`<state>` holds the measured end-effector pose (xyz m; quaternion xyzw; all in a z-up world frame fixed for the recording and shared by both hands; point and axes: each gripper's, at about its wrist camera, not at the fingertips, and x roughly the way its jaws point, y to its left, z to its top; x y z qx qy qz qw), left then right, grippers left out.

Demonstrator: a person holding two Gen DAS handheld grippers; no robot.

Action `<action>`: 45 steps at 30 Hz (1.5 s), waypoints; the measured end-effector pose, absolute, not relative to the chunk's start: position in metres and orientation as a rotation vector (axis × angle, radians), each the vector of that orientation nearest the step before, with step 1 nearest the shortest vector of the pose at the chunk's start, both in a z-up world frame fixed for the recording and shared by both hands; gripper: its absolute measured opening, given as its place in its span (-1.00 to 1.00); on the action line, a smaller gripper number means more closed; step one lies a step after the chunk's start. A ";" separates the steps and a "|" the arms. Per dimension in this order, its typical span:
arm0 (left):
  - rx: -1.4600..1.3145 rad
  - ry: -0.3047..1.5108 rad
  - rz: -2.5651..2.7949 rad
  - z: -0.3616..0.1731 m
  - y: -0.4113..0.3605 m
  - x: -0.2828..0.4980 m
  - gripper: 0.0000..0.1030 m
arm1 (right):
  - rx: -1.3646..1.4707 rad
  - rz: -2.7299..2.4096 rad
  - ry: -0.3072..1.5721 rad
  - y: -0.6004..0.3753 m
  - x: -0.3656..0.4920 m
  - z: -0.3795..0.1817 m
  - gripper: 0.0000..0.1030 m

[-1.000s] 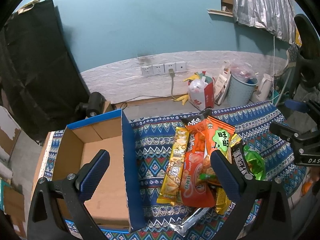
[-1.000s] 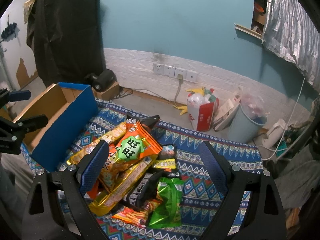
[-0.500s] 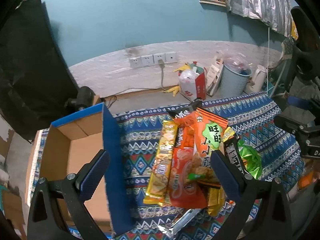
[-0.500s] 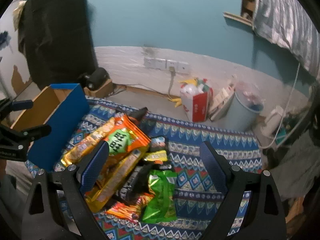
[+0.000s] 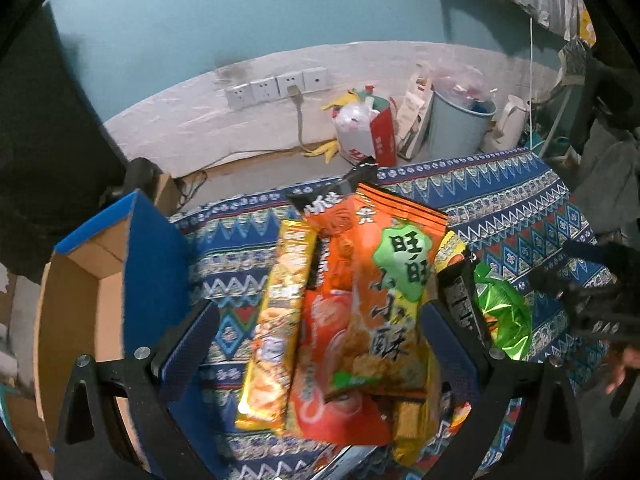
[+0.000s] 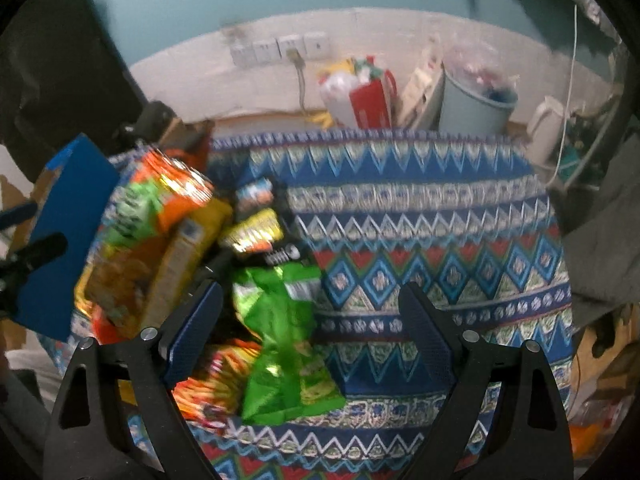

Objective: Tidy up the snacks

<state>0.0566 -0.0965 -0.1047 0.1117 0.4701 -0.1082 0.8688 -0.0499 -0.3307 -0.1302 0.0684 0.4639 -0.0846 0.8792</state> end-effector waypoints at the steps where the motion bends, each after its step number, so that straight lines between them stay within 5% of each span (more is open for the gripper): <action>1: 0.237 0.989 -0.230 -0.107 -0.099 0.058 0.98 | 0.137 -0.183 0.981 -0.333 -0.050 -0.137 0.74; 16: 0.228 1.129 -0.251 -0.158 -0.115 0.086 0.98 | 0.127 -0.103 1.119 -0.328 -0.035 -0.198 0.63; 21: 0.169 1.175 -0.291 -0.168 -0.113 0.090 0.56 | 0.135 -0.086 1.156 -0.325 -0.029 -0.212 0.29; 25: 0.150 1.194 -0.322 -0.170 -0.112 0.086 -0.06 | 0.100 -0.084 1.155 -0.321 -0.028 -0.216 -0.03; 29: 0.158 1.162 -0.324 -0.166 -0.112 0.082 -0.21 | 0.086 -0.102 1.137 -0.317 -0.026 -0.212 -0.29; 45: 0.106 0.998 -0.301 -0.116 -0.088 0.067 -0.32 | 0.013 -0.168 0.906 -0.310 -0.033 -0.134 -0.35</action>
